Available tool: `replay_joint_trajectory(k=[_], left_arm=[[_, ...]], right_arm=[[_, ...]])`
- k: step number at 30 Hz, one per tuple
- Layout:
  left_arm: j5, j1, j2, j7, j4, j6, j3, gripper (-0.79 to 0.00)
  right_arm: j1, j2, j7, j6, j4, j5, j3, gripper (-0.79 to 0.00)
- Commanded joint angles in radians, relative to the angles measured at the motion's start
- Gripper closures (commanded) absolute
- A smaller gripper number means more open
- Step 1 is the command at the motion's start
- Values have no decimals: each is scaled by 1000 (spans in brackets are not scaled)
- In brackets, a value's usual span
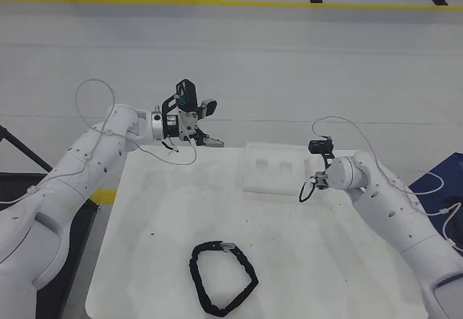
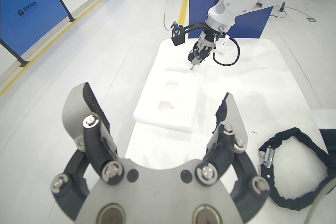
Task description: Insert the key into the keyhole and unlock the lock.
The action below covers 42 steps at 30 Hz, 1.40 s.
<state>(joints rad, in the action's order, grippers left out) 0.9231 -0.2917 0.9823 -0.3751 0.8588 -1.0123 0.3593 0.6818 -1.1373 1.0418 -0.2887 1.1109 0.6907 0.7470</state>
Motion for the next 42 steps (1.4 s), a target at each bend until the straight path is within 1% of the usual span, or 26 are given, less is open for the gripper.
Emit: replay_joint_trajectory(k=[1, 7, 9, 13, 16, 18, 20, 23, 24, 29, 39, 42], left_arm=[[0, 0, 0, 0, 0, 0, 0, -785], [0, 0, 0, 0, 0, 0, 0, -785], [0, 0, 0, 0, 0, 0, 0, -785], [0, 0, 0, 0, 0, 0, 0, -785], [0, 0, 0, 0, 0, 0, 0, -785], [0, 0, 0, 0, 0, 0, 0, -785], [0, 0, 0, 0, 0, 0, 0, -785], [0, 0, 0, 0, 0, 0, 0, -785], [0, 0, 0, 0, 0, 0, 0, -785], [0, 0, 0, 0, 0, 0, 0, -785], [0, 0, 0, 0, 0, 0, 0, -785], [0, 0, 0, 0, 0, 0, 0, -785]], right_arm=[[17, 10, 13, -15, 32, 30, 16, 0], [45, 21, 41, 1, 76, 35, 53, 0], [57, 25, 57, 47, 93, -9, 77, 0], [79, 39, 79, 99, 115, -62, 132, 0], [109, 52, 93, 145, 164, -106, 179, 0], [142, 62, 101, 181, 216, -151, 220, 0], [165, 71, 102, 189, 250, -166, 250, 0], [217, 82, 92, 220, 309, -253, 311, 0], [239, 85, 90, 244, 329, -307, 333, 0], [318, 99, 70, 295, 410, -399, 404, 0], [432, 118, 46, 363, 503, -579, 517, 0], [472, 126, 42, 387, 534, -608, 560, 0]])
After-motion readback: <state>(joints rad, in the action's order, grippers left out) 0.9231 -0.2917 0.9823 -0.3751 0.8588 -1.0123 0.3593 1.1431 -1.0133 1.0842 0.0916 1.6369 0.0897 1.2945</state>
